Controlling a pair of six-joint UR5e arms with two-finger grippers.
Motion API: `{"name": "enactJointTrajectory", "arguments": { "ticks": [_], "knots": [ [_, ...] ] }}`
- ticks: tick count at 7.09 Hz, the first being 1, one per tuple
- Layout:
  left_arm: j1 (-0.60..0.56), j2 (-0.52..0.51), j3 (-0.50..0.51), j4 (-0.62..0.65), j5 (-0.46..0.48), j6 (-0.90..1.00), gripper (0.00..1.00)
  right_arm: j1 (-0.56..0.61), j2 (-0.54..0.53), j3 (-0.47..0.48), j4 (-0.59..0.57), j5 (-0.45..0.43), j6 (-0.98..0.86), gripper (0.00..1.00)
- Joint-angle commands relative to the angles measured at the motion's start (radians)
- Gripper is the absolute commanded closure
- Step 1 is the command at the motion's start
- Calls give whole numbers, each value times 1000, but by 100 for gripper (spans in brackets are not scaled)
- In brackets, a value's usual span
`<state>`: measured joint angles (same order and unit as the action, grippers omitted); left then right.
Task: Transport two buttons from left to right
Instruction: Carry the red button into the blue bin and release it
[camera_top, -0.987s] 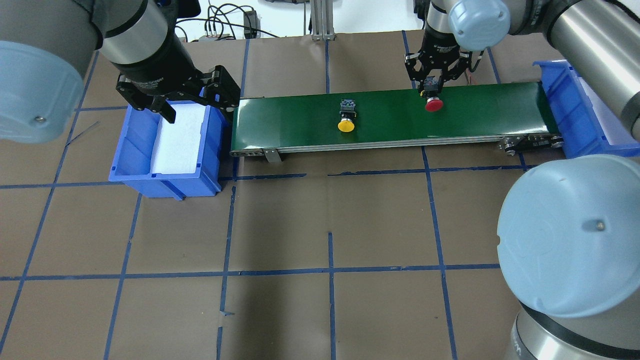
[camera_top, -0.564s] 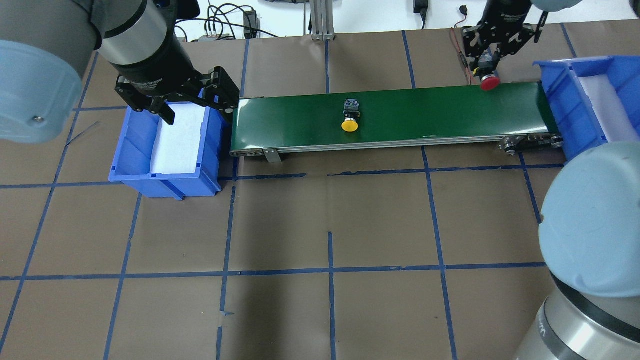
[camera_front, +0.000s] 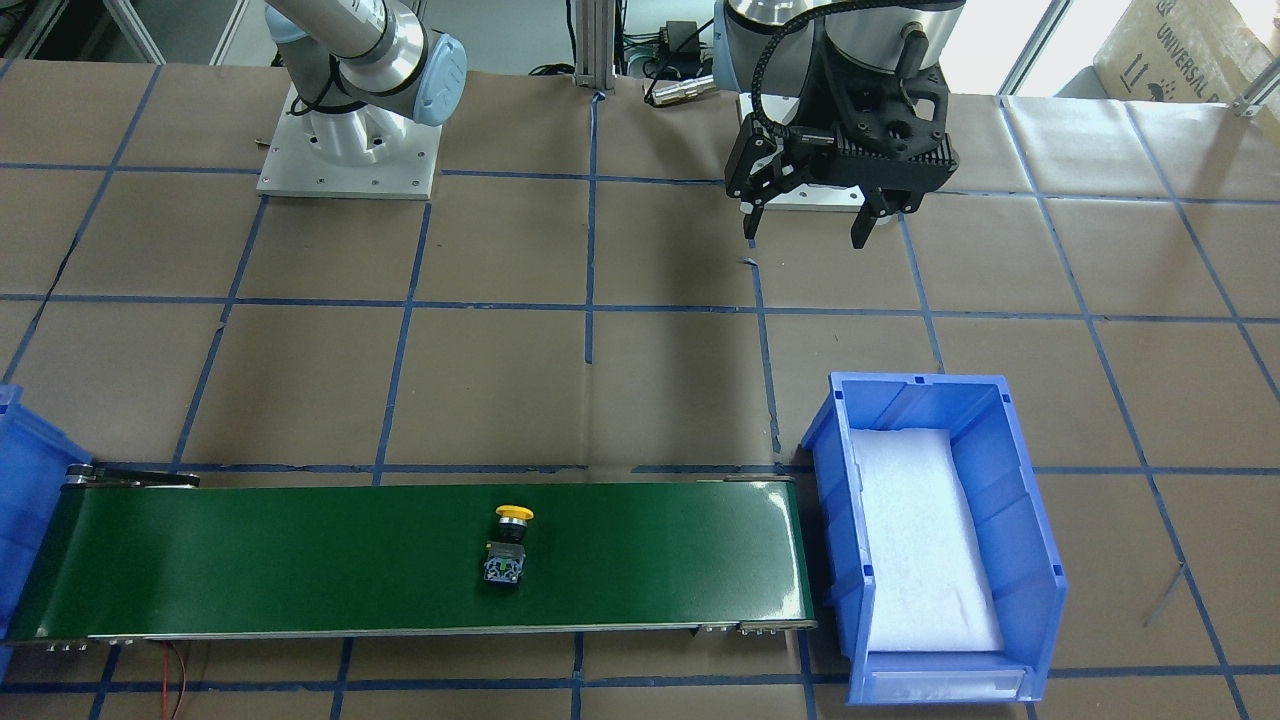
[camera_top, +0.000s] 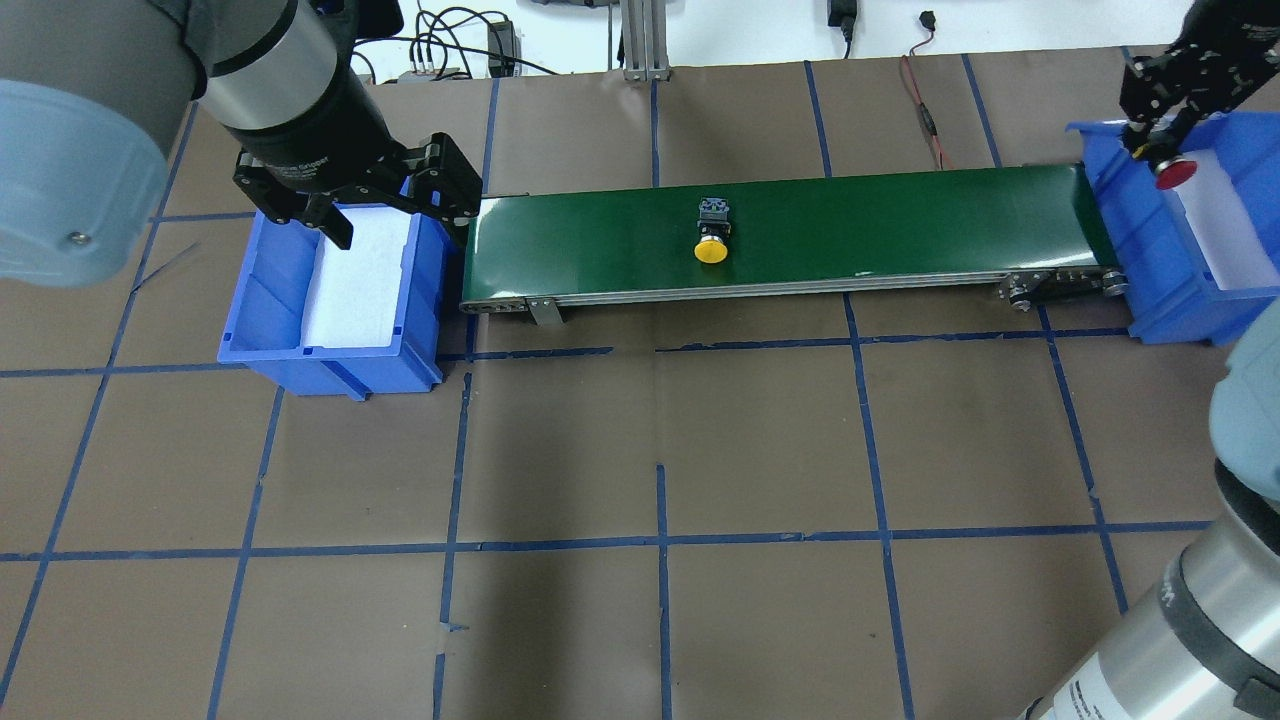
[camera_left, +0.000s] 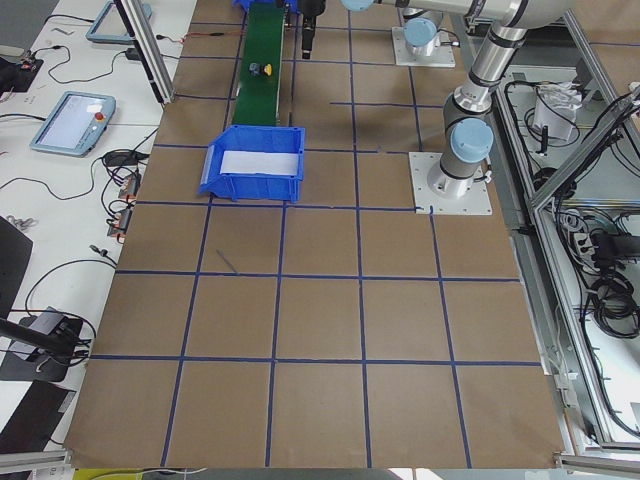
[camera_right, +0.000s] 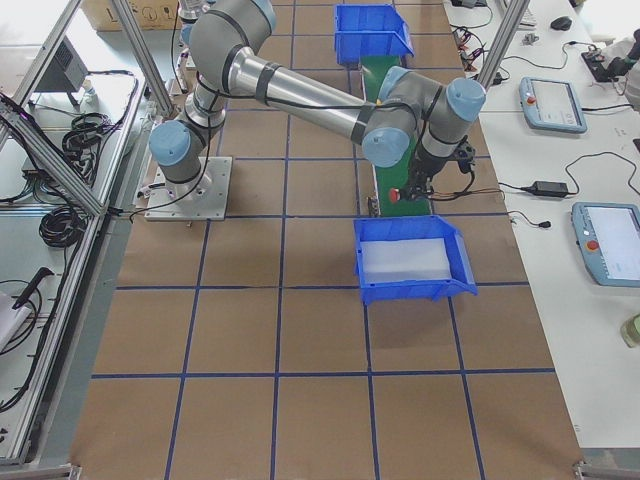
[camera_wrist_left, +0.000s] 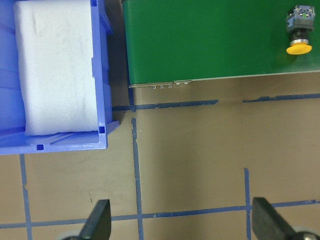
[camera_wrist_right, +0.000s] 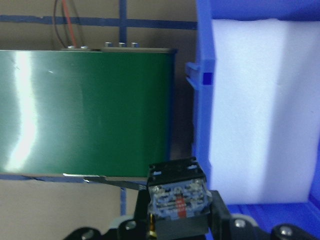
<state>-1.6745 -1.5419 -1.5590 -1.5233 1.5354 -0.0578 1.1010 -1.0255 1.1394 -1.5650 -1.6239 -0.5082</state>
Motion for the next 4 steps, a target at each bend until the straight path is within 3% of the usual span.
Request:
{"name": "enactJointTrajectory", "arguments": {
  "ticks": [1, 4],
  "knots": [
    [-1, 0, -1, 0, -1, -1, 0, -101, 71, -18, -4, -10, -91, 82],
    [-1, 0, -1, 0, -1, 1, 0, -125, 132, -23, -70, -24, -127, 78]
  ]
}}
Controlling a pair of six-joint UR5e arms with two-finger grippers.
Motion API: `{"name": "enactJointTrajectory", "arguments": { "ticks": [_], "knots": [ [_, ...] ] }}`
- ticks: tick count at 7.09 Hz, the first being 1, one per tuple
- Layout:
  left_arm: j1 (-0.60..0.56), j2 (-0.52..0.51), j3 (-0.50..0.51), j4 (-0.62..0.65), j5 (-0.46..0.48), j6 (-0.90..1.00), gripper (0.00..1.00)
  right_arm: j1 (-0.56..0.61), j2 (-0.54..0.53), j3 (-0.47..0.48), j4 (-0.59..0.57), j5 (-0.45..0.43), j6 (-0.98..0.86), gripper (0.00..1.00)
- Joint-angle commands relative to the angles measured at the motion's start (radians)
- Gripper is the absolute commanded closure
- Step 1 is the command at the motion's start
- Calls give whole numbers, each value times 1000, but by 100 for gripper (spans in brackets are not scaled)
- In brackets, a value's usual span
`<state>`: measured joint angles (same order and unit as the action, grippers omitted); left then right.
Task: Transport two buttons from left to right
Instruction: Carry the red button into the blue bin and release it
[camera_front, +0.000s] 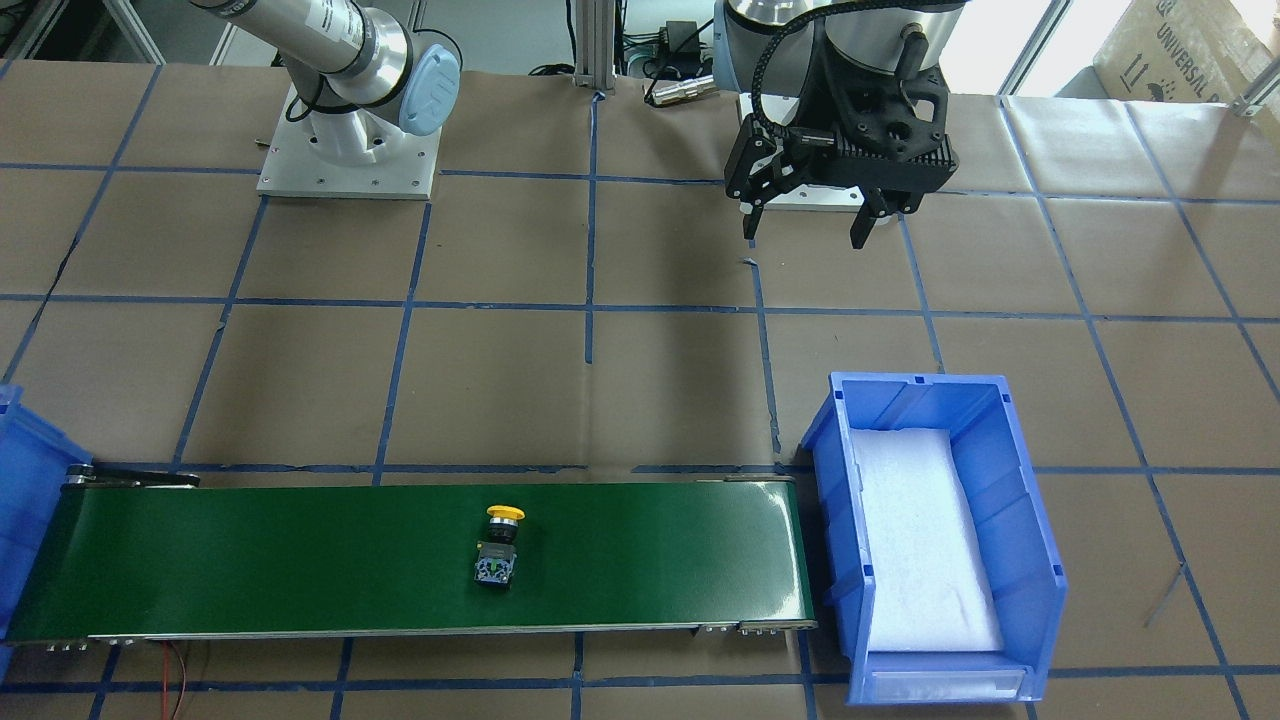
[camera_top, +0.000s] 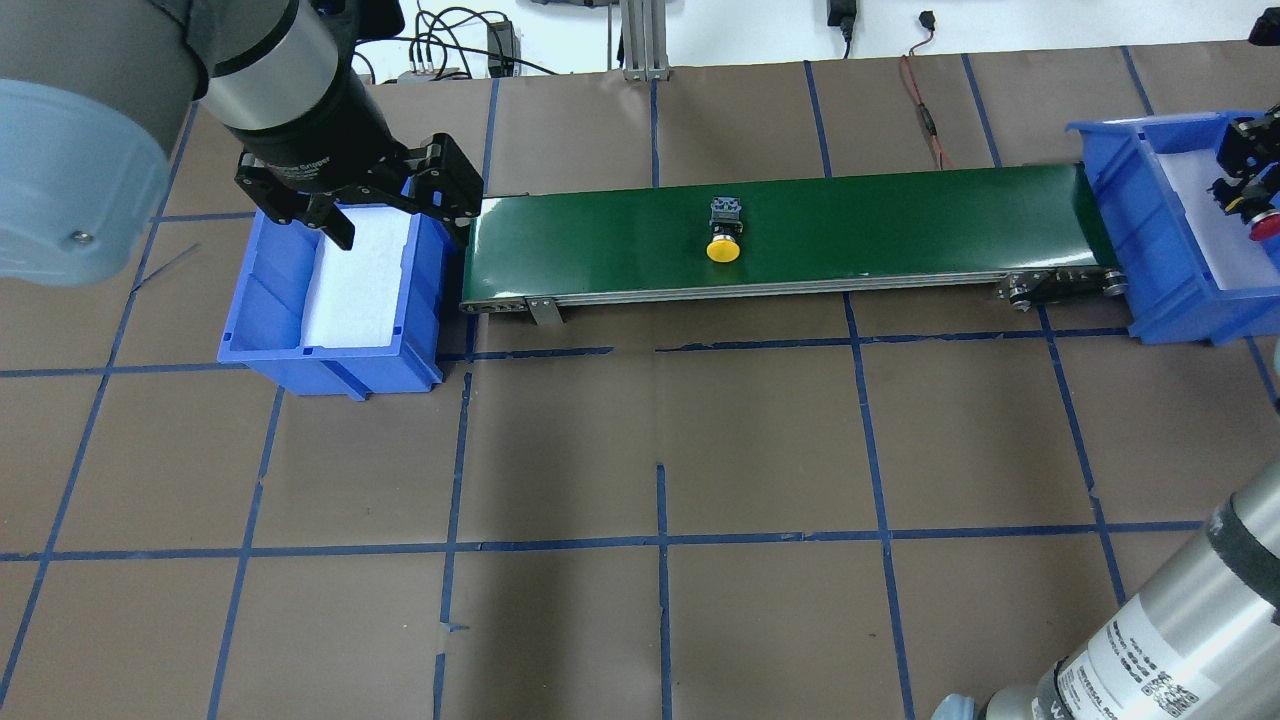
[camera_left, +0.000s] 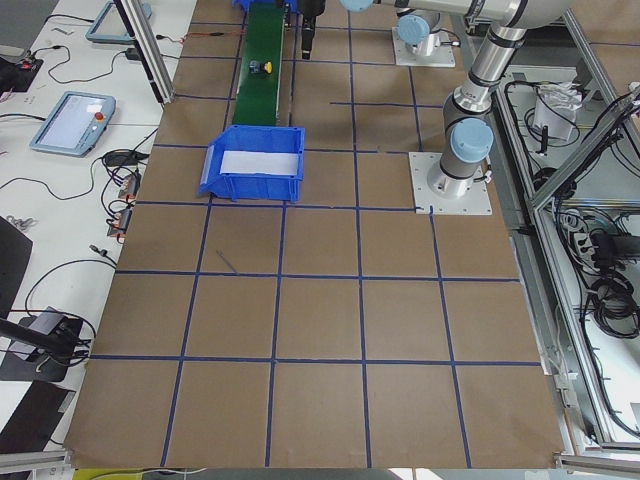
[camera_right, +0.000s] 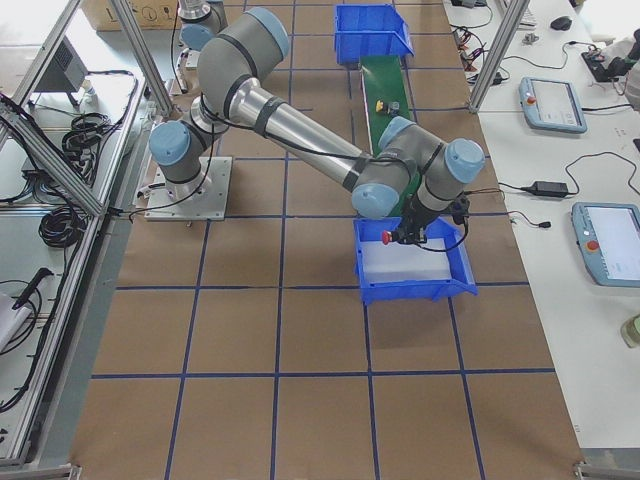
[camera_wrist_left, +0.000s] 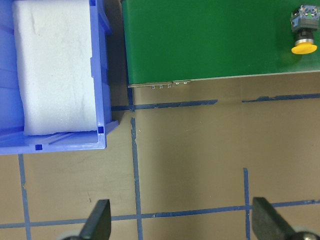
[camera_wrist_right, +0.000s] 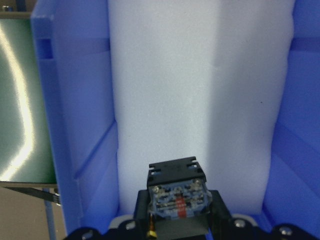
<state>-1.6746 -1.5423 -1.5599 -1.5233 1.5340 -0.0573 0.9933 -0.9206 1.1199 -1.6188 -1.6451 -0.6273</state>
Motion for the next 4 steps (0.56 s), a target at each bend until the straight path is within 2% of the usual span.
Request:
{"name": "enactJointTrajectory", "arguments": {
  "ticks": [1, 2, 4],
  "knots": [
    [-1, 1, 0, 0, 0, 1, 0, -22, 48, -3, -26, -4, -8, 74],
    [-1, 1, 0, 0, 0, 1, 0, -22, 58, -5, -48, -4, -8, 69],
    [1, -1, 0, 0, -2, 1, 0, -24, 60, -9, -50, 4, -6, 19]
  ]
}}
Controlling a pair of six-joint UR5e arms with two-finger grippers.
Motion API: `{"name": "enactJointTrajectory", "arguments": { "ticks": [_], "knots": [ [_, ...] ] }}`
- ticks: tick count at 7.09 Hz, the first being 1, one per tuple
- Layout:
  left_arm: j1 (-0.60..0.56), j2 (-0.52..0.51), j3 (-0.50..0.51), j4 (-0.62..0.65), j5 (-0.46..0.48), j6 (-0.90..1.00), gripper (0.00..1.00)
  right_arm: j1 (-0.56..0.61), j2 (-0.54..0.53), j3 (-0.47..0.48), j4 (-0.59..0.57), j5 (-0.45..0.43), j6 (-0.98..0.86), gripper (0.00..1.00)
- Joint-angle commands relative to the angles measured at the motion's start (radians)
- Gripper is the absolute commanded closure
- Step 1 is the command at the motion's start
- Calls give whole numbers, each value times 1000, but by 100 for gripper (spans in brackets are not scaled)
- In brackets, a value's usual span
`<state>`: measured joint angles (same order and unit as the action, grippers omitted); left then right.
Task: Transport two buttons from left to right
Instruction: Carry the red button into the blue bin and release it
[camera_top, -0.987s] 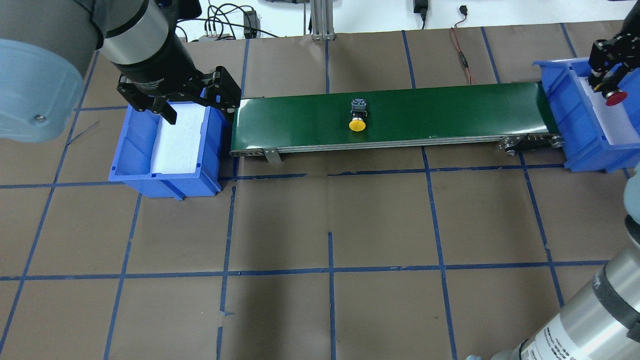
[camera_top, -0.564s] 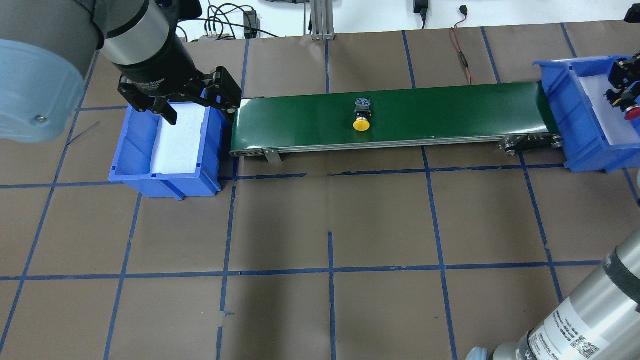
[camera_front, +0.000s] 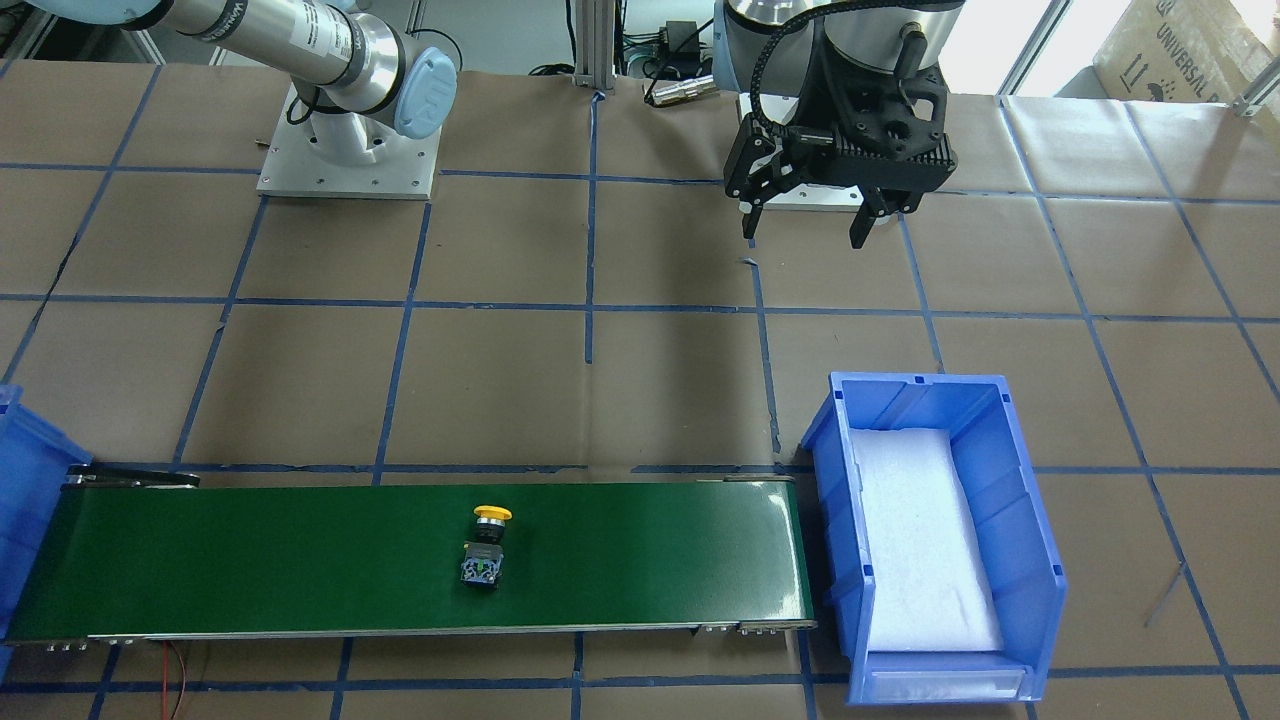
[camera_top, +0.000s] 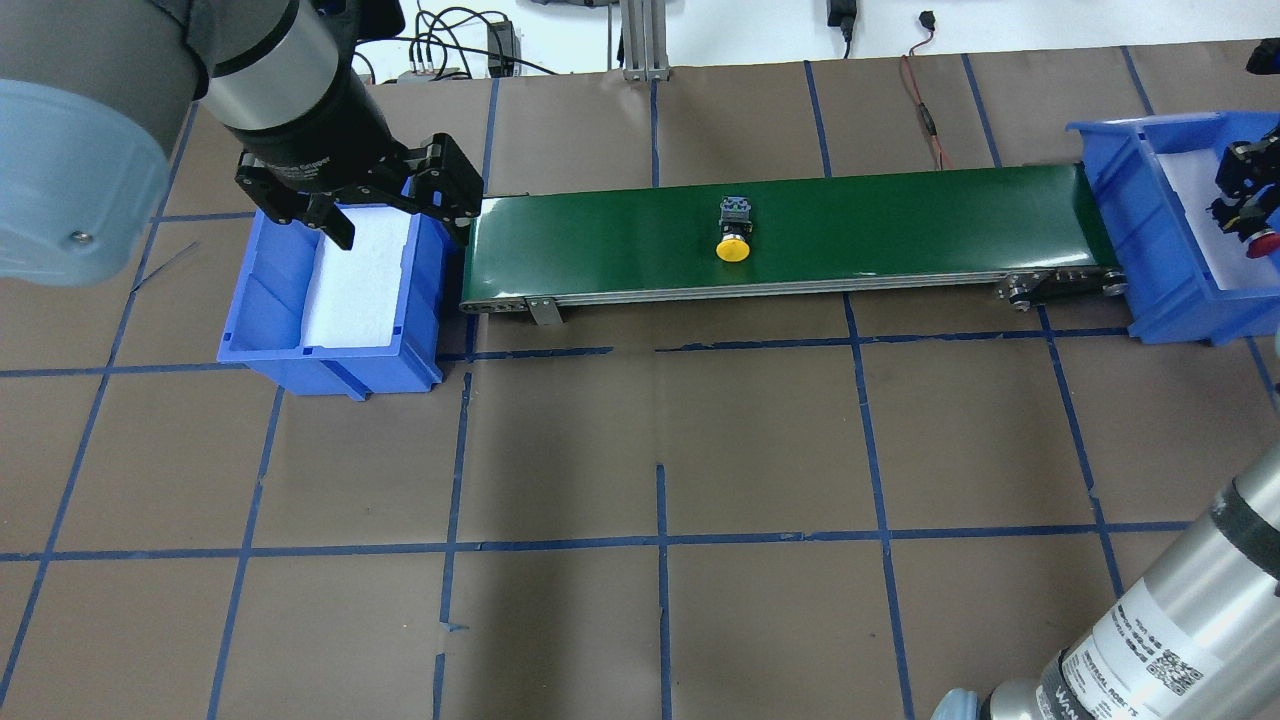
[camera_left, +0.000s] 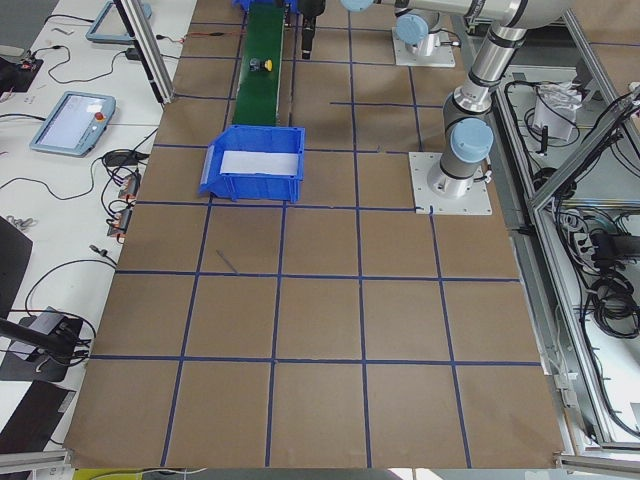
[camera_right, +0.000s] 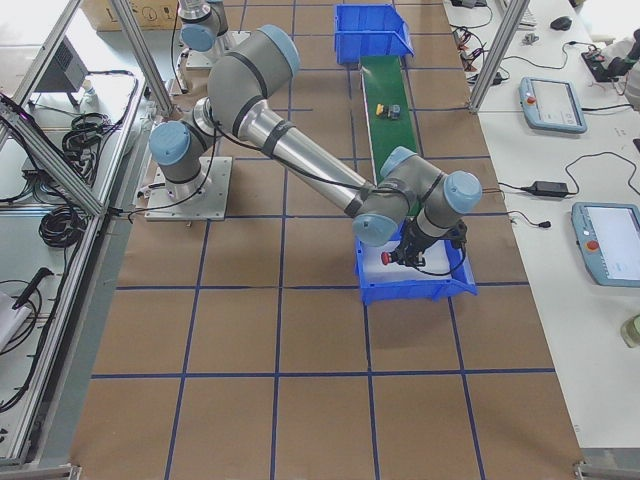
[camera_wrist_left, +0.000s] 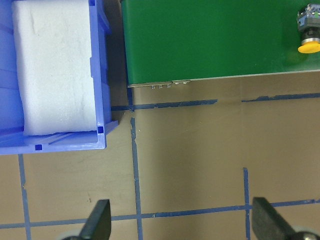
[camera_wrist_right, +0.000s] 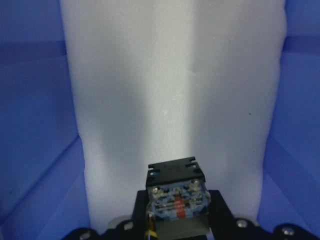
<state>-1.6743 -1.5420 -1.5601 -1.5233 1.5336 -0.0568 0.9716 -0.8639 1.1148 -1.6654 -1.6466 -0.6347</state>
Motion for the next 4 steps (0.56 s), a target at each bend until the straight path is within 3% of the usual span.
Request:
{"name": "enactJointTrajectory", "arguments": {
  "ticks": [1, 4],
  "knots": [
    [1, -1, 0, 0, -1, 0, 0, -16, -1, -18, -1, 7, 3, 1],
    [1, -1, 0, 0, 0, 0, 0, 18, -32, -124, 82, 17, 4, 0]
  ]
}}
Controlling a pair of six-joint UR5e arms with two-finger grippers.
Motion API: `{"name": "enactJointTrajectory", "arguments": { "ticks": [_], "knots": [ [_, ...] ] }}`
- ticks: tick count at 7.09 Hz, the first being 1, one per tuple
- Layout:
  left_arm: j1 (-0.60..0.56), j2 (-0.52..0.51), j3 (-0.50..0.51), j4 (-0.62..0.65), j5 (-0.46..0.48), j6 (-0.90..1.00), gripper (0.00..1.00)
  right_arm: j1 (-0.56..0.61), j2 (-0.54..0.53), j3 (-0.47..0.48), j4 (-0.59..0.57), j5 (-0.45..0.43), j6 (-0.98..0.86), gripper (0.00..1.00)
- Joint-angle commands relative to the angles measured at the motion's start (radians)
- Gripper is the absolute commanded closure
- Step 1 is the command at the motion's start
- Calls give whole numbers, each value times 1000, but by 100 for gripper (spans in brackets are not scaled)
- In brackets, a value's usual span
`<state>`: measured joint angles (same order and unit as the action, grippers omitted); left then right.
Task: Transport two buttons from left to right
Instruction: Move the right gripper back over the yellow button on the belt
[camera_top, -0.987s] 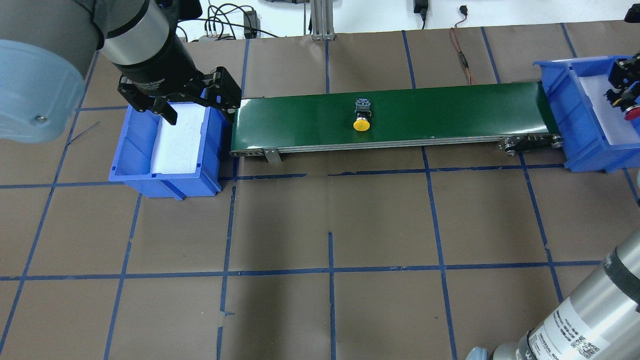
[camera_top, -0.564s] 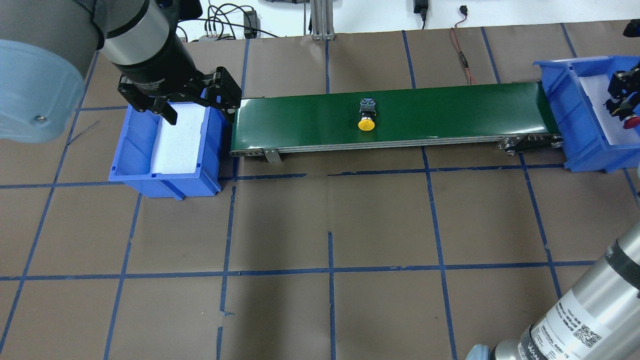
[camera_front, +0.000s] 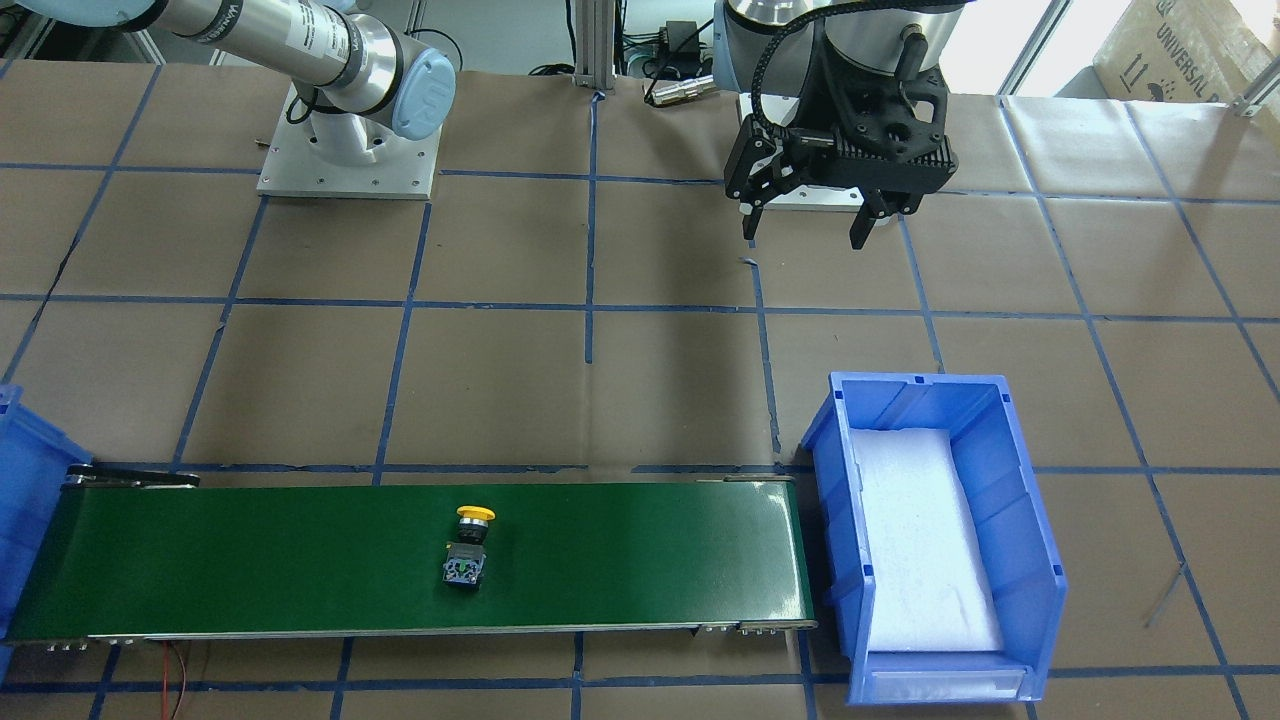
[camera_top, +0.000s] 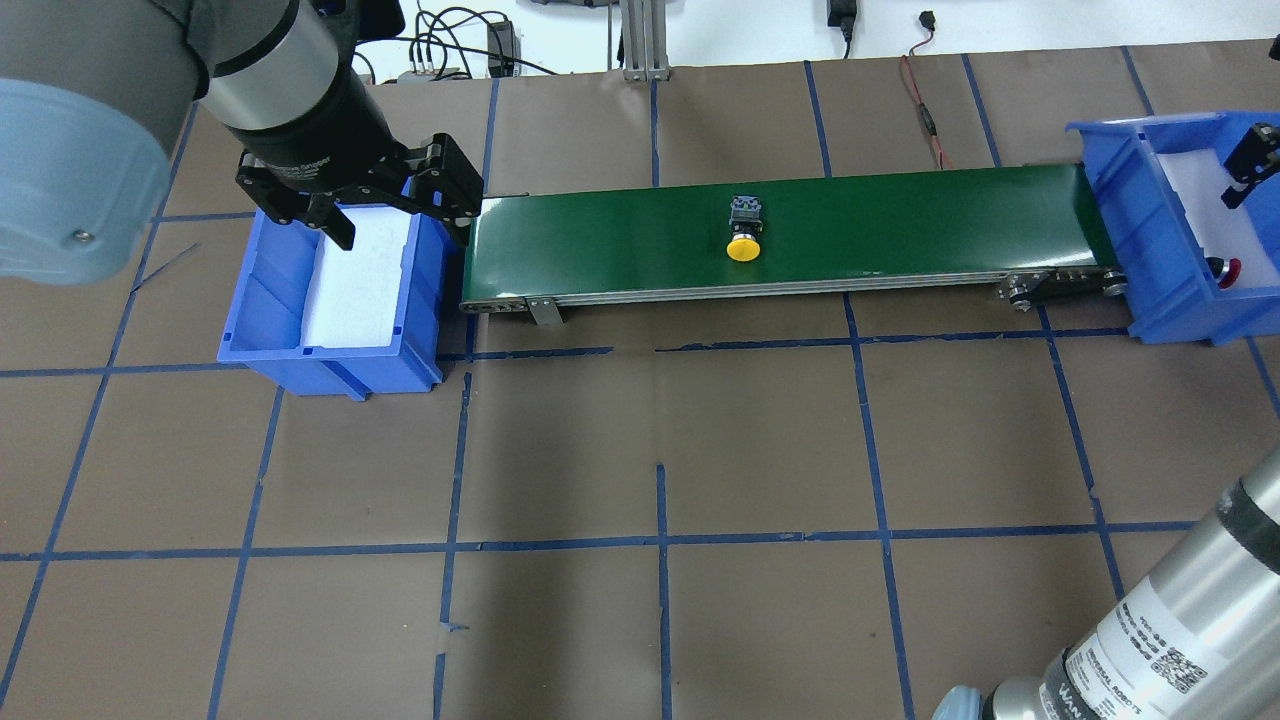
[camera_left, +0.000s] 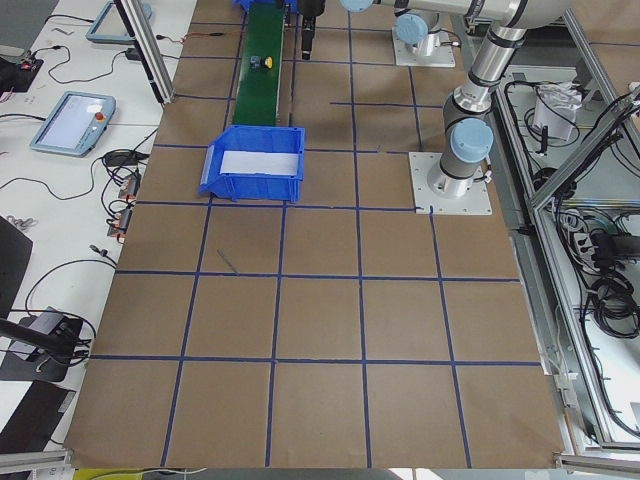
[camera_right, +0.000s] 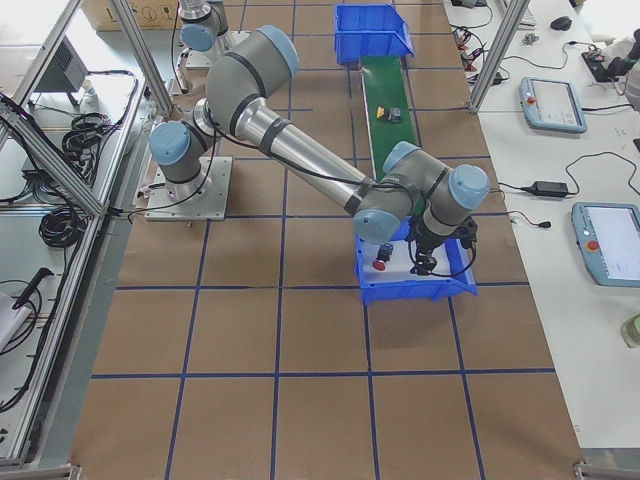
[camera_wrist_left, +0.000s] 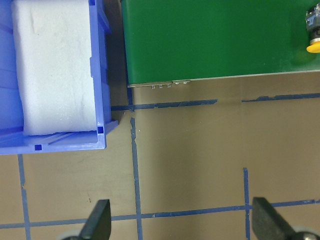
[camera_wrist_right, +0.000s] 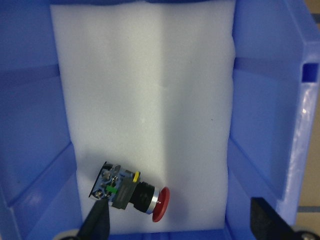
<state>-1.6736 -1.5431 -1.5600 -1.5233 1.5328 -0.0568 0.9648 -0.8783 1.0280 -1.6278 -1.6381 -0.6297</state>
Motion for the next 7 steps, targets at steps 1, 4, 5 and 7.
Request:
{"name": "enactJointTrajectory", "arguments": {
  "ticks": [1, 4, 5, 7],
  "knots": [
    [0, 1, 0, 0, 1, 0, 0, 104, -68, -40, 115, 26, 13, 0],
    [0, 1, 0, 0, 1, 0, 0, 360, -98, -2, 154, 35, 206, 0],
    [0, 1, 0, 0, 1, 0, 0, 424, -105, 47, 140, 46, 307, 0],
    [0, 1, 0, 0, 1, 0, 0, 533, -106, 121, 102, 50, 502, 0]
  ]
}}
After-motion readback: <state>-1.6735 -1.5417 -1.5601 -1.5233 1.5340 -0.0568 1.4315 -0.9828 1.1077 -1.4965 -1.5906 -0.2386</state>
